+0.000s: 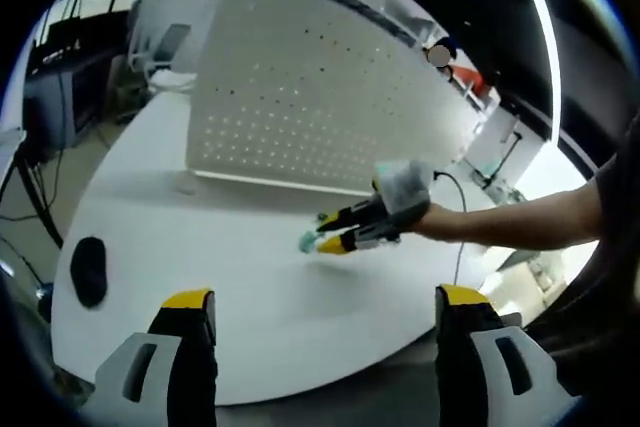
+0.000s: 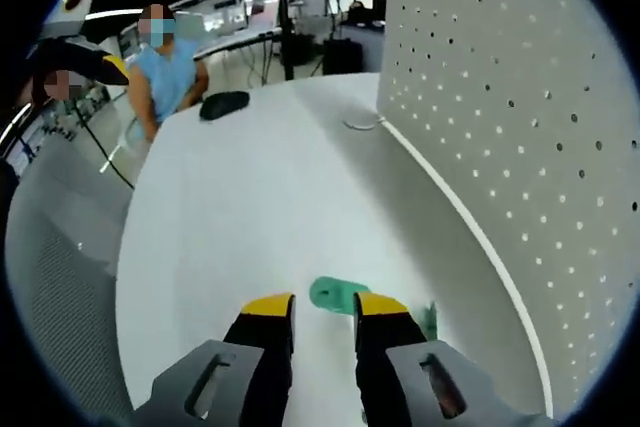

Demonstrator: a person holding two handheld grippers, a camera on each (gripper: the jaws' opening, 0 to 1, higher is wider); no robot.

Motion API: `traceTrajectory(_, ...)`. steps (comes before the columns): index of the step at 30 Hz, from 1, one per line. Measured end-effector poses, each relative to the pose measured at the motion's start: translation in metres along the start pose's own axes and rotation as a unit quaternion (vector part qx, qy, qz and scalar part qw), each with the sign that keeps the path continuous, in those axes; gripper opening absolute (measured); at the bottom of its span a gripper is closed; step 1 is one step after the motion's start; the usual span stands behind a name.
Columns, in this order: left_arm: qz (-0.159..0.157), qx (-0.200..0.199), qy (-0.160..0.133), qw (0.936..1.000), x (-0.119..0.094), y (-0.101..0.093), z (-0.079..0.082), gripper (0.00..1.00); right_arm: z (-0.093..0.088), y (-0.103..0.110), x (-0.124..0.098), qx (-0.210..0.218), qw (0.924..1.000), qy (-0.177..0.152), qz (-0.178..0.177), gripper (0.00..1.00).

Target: Insert the hook assembly into the mounting plate slot until the hook locks in place.

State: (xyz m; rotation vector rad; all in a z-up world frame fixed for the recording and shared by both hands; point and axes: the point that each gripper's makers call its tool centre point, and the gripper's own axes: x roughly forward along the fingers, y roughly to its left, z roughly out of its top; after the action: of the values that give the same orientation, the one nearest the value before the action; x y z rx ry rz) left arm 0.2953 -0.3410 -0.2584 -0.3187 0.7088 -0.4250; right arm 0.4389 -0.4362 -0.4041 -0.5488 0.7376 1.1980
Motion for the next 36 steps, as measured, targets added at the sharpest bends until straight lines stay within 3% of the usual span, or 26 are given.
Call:
traceTrajectory(19, 0.000, -0.002, 0.001, 1.0000, -0.0005, 0.0009, 0.0005, 0.92, -0.0042, -0.0048, 0.0064, -0.033, 0.9993, 0.018, -0.002, 0.09)
traceTrajectory(22, 0.001, -0.003, 0.000, 1.0000, -0.0006, 0.0011, 0.0006, 0.92, -0.0048, -0.0034, 0.0069, -0.059, 0.9978, 0.029, -0.007, 0.08)
traceTrajectory(25, 0.001, -0.003, 0.000, 1.0000, -0.0009, 0.0022, 0.0004, 0.92, -0.0035, -0.0018, 0.0071, -0.053, 0.9981, 0.030, -0.005, 0.08)
traceTrajectory(30, 0.002, -0.003, -0.001, 1.0000, -0.0006, 0.0026, 0.0009, 0.92, -0.0007, -0.0022, 0.0065, -0.002, 0.9997, 0.025, -0.006, 0.08)
traceTrajectory(33, 0.001, -0.003, -0.001, 1.0000, 0.0000, 0.0025, 0.0009, 0.92, -0.0033, -0.0007, 0.0060, 0.005, 0.9994, 0.035, 0.000, 0.12)
traceTrajectory(36, -0.001, -0.003, -0.001, 1.0000, 0.0008, 0.0017, 0.0007, 0.92, -0.0020, 0.0007, 0.0054, 0.005, 0.9995, 0.031, -0.002, 0.25)
